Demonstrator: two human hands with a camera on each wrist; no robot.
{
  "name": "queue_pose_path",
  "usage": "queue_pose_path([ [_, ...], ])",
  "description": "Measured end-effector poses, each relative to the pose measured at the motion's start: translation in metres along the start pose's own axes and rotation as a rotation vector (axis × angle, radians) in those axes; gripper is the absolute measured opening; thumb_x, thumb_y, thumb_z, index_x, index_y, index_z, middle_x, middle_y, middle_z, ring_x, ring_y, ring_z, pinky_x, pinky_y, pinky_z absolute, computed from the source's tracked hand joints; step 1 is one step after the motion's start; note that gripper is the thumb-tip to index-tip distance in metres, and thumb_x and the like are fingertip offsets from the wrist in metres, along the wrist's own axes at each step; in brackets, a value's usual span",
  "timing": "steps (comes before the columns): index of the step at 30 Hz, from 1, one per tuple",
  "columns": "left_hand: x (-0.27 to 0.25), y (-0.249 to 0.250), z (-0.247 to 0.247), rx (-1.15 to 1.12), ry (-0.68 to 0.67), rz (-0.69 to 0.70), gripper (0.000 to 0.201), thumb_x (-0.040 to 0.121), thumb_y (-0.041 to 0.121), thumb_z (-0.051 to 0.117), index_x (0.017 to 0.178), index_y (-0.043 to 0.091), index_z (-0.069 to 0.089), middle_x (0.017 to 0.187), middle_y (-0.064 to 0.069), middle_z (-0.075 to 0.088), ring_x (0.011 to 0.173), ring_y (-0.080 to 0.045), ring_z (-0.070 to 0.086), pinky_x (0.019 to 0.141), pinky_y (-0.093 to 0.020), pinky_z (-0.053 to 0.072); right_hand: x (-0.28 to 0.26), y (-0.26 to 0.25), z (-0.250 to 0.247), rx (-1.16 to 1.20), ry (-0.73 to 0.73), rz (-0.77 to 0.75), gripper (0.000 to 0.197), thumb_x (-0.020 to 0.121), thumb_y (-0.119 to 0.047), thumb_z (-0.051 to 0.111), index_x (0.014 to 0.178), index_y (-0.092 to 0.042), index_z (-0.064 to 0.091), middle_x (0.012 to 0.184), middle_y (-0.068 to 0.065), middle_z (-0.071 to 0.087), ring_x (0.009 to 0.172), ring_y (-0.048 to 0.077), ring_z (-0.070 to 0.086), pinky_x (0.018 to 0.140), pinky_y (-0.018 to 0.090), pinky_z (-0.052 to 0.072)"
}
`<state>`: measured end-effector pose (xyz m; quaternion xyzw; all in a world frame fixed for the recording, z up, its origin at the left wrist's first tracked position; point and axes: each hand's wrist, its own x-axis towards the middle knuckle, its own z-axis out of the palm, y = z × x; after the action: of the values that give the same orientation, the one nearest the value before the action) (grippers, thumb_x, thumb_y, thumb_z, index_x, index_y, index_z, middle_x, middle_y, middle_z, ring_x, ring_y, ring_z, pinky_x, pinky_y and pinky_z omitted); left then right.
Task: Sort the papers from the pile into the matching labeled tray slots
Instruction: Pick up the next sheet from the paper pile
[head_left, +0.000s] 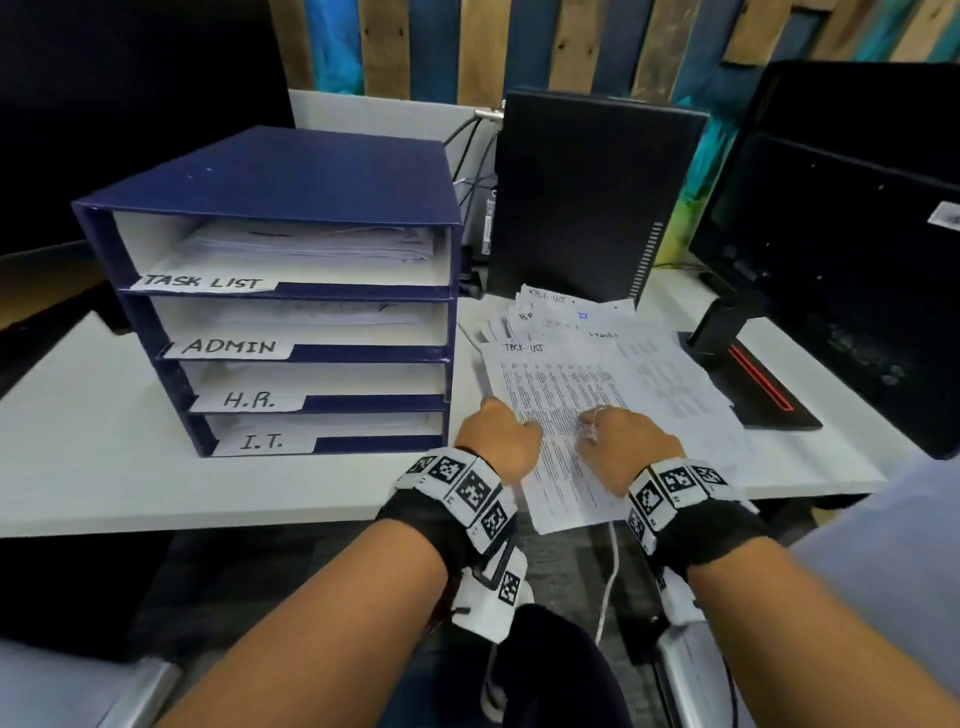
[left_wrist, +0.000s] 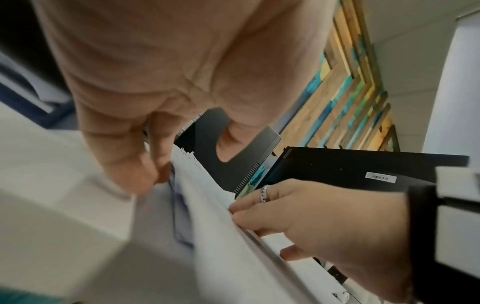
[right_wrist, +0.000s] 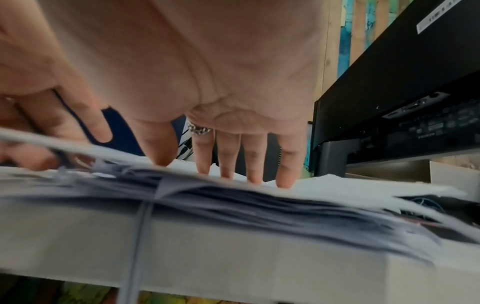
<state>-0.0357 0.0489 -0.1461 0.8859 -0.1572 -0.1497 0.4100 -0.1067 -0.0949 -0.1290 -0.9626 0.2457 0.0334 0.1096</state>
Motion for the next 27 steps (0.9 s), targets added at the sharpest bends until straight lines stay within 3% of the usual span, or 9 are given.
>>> queue_pose_path([
  [3, 0.004, 0.006, 0.009, -0.065, 0.128, -0.04, 0.051, 0.093, 0.023, 0.056, 0.14, 0.01, 0.043, 0.115, -0.007, 0.067, 0.096, -0.025, 0.065, 0.076, -0.032, 0.055, -0.003, 0.004, 0.005, 0.021, 0.036, -0.042, 0.039, 0.097, -0.038, 0.047, 0.133, -0.032, 0.058, 0.135, -0.002, 0.061, 0.116, 0.023, 0.061, 0.098, 0.04, 0.049],
  [6, 0.006, 0.008, 0.011, -0.101, 0.186, -0.06, 0.031, 0.095, 0.02, 0.057, 0.124, 0.009, 0.059, 0.111, -0.01, 0.069, 0.093, -0.027, 0.067, 0.075, -0.034, 0.057, 0.001, 0.01, -0.001, 0.159, 0.038, -0.039, 0.037, 0.097, -0.038, 0.049, 0.133, -0.034, 0.057, 0.135, -0.002, 0.061, 0.118, 0.023, 0.059, 0.102, 0.04, 0.045],
  [9, 0.005, 0.006, 0.009, -0.053, 0.254, -0.072, 0.021, 0.098, 0.019, 0.052, 0.11, 0.005, 0.062, 0.104, -0.008, 0.068, 0.084, -0.024, 0.063, 0.067, -0.029, 0.05, 0.014, 0.029, -0.011, 0.102, 0.138, 0.097, 0.045, 0.098, -0.041, 0.048, 0.142, -0.031, 0.048, 0.153, -0.003, 0.042, 0.137, 0.027, 0.041, 0.11, 0.049, 0.032],
  [12, 0.004, 0.001, 0.006, -0.092, 0.299, -0.062, 0.021, 0.1, 0.018, 0.05, 0.109, 0.003, 0.062, 0.104, -0.009, 0.068, 0.09, -0.025, 0.064, 0.072, -0.029, 0.051, 0.028, 0.056, -0.025, 0.033, 0.144, 0.32, 0.05, 0.096, -0.035, 0.051, 0.145, -0.026, 0.043, 0.157, 0.004, 0.03, 0.141, 0.037, 0.029, 0.112, 0.057, 0.027],
  [16, 0.009, 0.008, 0.008, -0.258, 0.262, -0.051, 0.023, 0.1, 0.02, 0.051, 0.112, 0.007, 0.065, 0.107, -0.009, 0.069, 0.09, -0.024, 0.065, 0.078, -0.032, 0.054, 0.041, 0.082, -0.035, 0.089, 0.138, 0.446, 0.038, 0.091, -0.021, 0.057, 0.127, -0.01, 0.051, 0.132, 0.016, 0.051, 0.121, 0.041, 0.05, 0.103, 0.054, 0.044],
  [19, 0.015, 0.026, 0.014, -0.271, 0.146, 0.011, 0.029, 0.102, 0.02, 0.046, 0.123, 0.012, 0.063, 0.114, -0.008, 0.068, 0.095, -0.024, 0.065, 0.078, -0.029, 0.052, 0.042, 0.089, -0.039, 0.121, 0.138, 0.426, 0.027, 0.089, -0.012, 0.061, 0.114, -0.004, 0.057, 0.113, 0.018, 0.061, 0.102, 0.037, 0.059, 0.087, 0.042, 0.051],
  [21, 0.018, 0.039, 0.02, -0.164, 0.061, 0.071, 0.032, 0.102, 0.018, 0.042, 0.128, 0.011, 0.06, 0.117, -0.008, 0.067, 0.098, -0.026, 0.065, 0.08, -0.03, 0.052, 0.042, 0.091, -0.04, 0.16, 0.136, 0.416, 0.026, 0.091, -0.007, 0.058, 0.116, -0.001, 0.058, 0.113, 0.02, 0.062, 0.096, 0.036, 0.06, 0.078, 0.037, 0.047],
  [23, 0.022, 0.05, 0.026, -0.035, 0.009, 0.085, 0.031, 0.102, 0.019, 0.041, 0.125, 0.01, 0.059, 0.113, -0.01, 0.067, 0.1, -0.03, 0.064, 0.085, -0.035, 0.054, 0.04, 0.09, -0.041, 0.208, 0.157, 0.408, 0.027, 0.095, -0.008, 0.055, 0.12, -0.001, 0.058, 0.117, 0.02, 0.062, 0.101, 0.038, 0.062, 0.079, 0.037, 0.046],
  [27, 0.025, 0.065, 0.033, 0.147, -0.049, -0.003, 0.019, 0.101, 0.016, 0.041, 0.112, 0.012, 0.055, 0.094, -0.003, 0.058, 0.108, -0.031, 0.06, 0.103, -0.041, 0.043, 0.037, 0.086, -0.039, 0.254, 0.104, 0.355, 0.045, 0.094, -0.026, 0.067, 0.13, -0.002, 0.055, 0.121, 0.015, 0.063, 0.106, 0.033, 0.063, 0.077, 0.034, 0.046],
])
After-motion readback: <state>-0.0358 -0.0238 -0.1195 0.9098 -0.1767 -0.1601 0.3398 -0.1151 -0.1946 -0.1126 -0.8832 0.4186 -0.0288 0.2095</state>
